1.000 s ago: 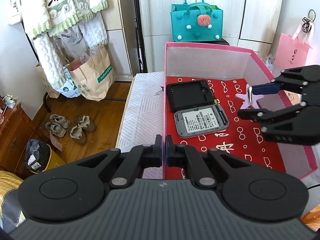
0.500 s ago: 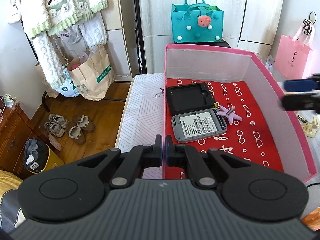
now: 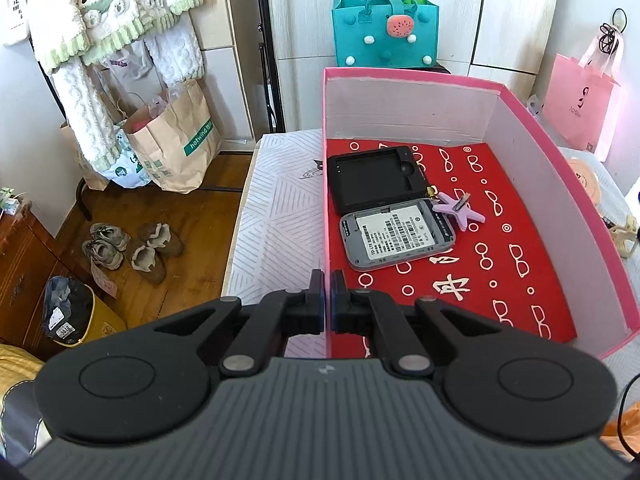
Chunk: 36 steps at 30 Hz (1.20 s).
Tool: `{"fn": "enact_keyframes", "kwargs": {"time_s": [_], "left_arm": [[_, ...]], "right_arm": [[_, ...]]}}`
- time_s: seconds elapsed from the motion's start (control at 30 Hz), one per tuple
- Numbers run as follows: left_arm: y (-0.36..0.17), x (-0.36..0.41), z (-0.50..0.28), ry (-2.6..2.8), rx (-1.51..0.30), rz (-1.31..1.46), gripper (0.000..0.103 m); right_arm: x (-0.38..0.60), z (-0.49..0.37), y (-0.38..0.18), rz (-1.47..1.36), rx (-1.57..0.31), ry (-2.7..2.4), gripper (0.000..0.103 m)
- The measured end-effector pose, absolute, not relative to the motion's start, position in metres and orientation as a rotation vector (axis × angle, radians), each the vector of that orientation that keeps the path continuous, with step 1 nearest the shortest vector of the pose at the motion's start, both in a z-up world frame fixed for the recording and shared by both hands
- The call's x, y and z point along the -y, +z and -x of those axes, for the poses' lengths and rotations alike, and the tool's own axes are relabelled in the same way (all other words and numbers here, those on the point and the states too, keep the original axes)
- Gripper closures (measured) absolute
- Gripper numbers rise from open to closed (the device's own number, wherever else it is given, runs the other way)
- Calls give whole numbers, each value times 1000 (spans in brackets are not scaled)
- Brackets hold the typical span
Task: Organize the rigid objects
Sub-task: 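Move the right gripper back to the silver keys on the table, then grasp the silver keys by their ring with the right gripper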
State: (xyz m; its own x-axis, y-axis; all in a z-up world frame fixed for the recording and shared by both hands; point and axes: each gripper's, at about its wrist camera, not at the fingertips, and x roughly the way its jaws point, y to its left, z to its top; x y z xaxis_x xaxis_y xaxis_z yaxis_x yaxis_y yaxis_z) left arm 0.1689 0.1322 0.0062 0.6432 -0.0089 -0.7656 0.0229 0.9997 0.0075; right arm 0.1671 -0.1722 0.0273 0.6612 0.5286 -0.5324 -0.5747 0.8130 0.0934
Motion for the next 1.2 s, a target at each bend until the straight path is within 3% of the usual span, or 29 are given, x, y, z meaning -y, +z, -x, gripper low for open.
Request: {"fn": "enact_keyframes", "kwargs": {"time_s": [0.1, 0.17, 0.53, 0.7, 0.77, 0.87, 1.2], "left_arm": [[6, -132, -169, -16, -869, -29, 100], [6, -131, -169, -13, -867, -31, 100], [8, -126, -171, 2, -858, -63, 100], [9, -124, -170, 10, -854, -68, 100], [11, -124, -169, 9, -852, -76, 100], [13, -122, -172, 0, -850, -101, 100], [17, -119, -173, 17, -841, -101, 100]], "right_arm": [[176, -165, 12, 67, -582, 607, 36], [177, -160, -1, 72, -580, 592, 30], [146, -162, -46, 160, -705, 600, 32], [143, -175, -54, 107, -760, 589, 45], [144, -178, -57, 111, -752, 558, 58], [146, -186, -59, 105, -737, 550, 70], [131, -190, -63, 157, -693, 566, 67]]}}
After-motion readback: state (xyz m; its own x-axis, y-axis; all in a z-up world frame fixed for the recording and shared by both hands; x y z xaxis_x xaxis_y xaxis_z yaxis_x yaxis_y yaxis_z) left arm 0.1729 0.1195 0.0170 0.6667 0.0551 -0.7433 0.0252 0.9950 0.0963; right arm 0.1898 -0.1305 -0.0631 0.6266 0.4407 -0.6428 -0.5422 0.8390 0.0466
